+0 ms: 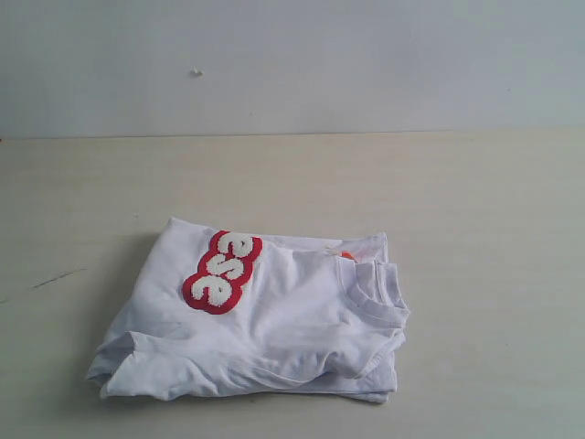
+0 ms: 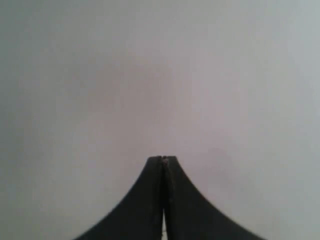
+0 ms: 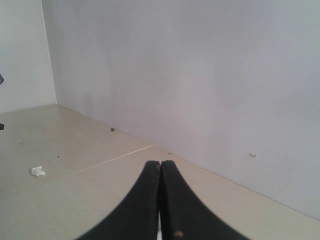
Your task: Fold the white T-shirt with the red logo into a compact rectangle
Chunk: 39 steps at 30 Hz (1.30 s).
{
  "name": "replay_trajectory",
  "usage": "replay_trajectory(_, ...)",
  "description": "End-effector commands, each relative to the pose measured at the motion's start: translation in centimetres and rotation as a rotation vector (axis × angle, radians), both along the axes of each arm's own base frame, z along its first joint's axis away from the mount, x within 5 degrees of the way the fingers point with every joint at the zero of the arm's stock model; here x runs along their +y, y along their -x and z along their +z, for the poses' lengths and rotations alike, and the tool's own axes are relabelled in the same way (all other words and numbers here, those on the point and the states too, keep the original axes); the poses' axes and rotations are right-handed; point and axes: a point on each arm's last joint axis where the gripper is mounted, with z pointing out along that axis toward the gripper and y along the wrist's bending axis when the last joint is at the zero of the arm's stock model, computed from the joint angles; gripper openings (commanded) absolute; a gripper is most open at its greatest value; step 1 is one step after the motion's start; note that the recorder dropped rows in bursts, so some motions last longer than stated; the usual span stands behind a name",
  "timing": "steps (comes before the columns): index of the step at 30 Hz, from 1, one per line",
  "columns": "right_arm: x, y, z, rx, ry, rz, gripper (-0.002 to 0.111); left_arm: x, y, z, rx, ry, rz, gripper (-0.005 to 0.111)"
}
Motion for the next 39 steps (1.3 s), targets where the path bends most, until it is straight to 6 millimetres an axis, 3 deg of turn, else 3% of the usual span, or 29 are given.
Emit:
replay_trajectory(1,-0.1,0.1,-0.1,-0.004,-0.002,0.001,0.0,0.0,-1.1,-1.8,0.045,0.01,0.056,0.0)
replay_trajectory(12,-0.1,0.1,-0.1,-0.004,-0.002,0.001,0.0,0.1,-3.2,-5.9,0.126,0.023,0.116,0.0)
replay_trajectory(21,-0.1,0.1,-0.1,-0.004,-0.002,0.001,0.0,0.0,-4.4,-9.5,0.189,-0.105,0.146,0.0)
replay_trajectory(34,-0.1,0.1,-0.1,-0.004,-0.002,0.001,0.0,0.1,-5.3,-13.6,0.316,-0.067,0.138,0.0)
replay_trajectory(39,-0.1,0.1,-0.1,-0.004,-0.002,0.001,0.0,0.2,-5.3,-15.0,0.464,-0.068,0.154,0.0)
